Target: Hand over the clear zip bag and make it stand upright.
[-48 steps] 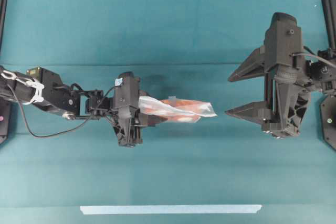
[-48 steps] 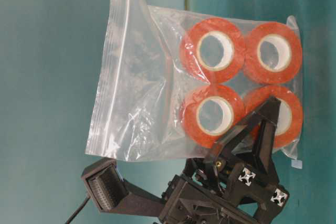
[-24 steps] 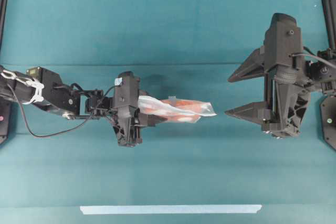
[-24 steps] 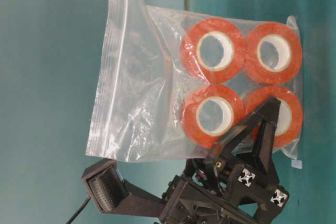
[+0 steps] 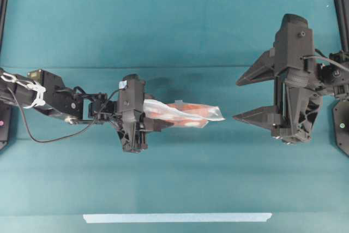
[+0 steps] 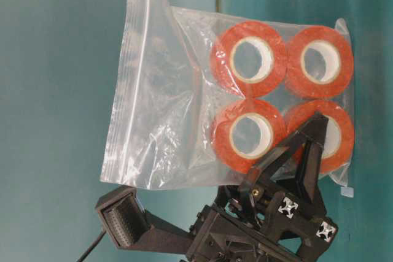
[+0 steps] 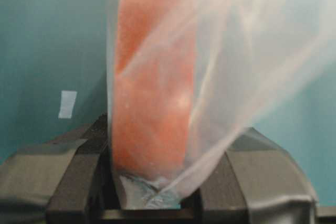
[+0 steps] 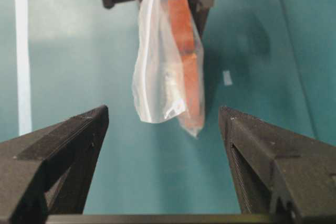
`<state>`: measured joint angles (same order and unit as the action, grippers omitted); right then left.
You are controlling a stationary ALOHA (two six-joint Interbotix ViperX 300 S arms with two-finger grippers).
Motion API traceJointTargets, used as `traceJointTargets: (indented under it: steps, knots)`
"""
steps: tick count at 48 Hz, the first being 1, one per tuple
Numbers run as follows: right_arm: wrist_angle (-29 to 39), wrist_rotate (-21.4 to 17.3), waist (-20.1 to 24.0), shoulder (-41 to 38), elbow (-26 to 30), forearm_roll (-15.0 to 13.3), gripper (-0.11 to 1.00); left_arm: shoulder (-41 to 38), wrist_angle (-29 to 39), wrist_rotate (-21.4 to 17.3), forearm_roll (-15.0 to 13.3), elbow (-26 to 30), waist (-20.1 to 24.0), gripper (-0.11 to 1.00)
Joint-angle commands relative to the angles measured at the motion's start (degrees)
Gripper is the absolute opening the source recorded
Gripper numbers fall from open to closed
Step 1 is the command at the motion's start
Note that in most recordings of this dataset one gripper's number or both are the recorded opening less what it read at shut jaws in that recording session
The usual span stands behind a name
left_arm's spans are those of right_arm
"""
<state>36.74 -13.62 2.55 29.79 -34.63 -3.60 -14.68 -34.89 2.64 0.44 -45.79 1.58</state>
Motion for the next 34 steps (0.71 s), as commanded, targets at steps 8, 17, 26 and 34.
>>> traceJointTargets:
  steps: [8,17,26,34]
  knots:
    - [-0.44,-0.62,0.09,0.70,0.44,0.09,0.87,0.70,-0.09,0.18,0.00,0.26,-0.09,0.25]
    - [-0.53,-0.62,0.09,0.79,0.35,0.09,0.87,0.70,0.09,0.18,0.00,0.18,-0.09,0.25]
    - [-0.53,-0.62,0.09,0.79,0.26,0.09,0.87,0.70,0.35,0.26,0.09,0.18,-0.09,0.25]
    - [-0.44,-0.70,0.09,0.70,0.09,0.09,0.88,0.70,0.35,0.26,0.00,0.18,-0.09,0.25]
